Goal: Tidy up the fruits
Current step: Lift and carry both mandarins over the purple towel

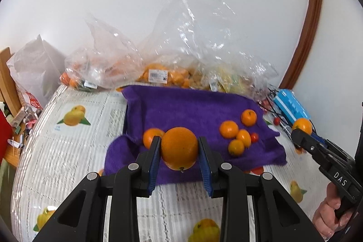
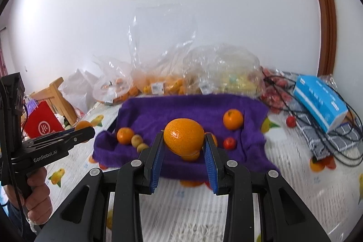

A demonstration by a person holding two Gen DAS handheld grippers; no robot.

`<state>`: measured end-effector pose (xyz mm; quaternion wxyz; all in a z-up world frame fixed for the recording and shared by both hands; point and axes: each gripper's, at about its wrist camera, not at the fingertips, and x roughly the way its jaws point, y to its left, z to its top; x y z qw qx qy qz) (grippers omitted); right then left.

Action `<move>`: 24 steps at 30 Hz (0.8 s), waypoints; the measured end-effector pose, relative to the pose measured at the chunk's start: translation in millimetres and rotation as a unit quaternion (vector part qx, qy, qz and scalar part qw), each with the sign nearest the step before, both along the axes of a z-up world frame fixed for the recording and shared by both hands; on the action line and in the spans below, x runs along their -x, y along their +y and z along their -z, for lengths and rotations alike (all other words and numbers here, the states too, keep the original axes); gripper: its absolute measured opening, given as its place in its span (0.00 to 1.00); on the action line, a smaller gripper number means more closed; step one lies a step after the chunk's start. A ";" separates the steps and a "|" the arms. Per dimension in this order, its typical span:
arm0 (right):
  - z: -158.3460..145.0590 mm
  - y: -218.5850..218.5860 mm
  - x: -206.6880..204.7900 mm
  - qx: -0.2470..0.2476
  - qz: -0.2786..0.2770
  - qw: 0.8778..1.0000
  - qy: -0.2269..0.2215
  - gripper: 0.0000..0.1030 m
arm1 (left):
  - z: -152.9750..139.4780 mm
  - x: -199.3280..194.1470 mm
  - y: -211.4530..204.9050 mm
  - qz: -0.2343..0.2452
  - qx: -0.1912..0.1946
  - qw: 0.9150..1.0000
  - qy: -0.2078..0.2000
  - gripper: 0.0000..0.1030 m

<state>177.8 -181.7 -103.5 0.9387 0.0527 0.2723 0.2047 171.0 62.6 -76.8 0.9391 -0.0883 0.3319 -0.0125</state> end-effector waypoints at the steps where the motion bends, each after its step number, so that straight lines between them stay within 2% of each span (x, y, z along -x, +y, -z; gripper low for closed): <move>1: -2.5 0.8 -2.2 0.000 0.000 1.000 -0.003 0.34 | -1.6 -2.7 1.4 -0.003 -0.001 1.000 -0.002 0.30; 13: -26.7 6.6 -52.4 -0.018 0.020 0.999 -0.023 0.34 | -9.9 -47.9 1.6 -0.029 0.013 0.999 -0.035 0.30; 15: -22.4 8.0 -60.8 -0.016 0.025 0.999 -0.022 0.34 | -2.0 -61.2 -0.8 -0.032 0.019 0.999 -0.031 0.30; 19: 6.0 5.1 -80.5 -0.033 0.030 0.999 0.001 0.34 | 25.2 -79.8 -5.4 -0.032 0.028 0.999 -0.019 0.30; 24: 32.9 1.0 -88.5 -0.014 0.033 0.999 0.022 0.34 | 49.3 -79.4 -6.3 -0.031 0.034 0.999 -0.013 0.30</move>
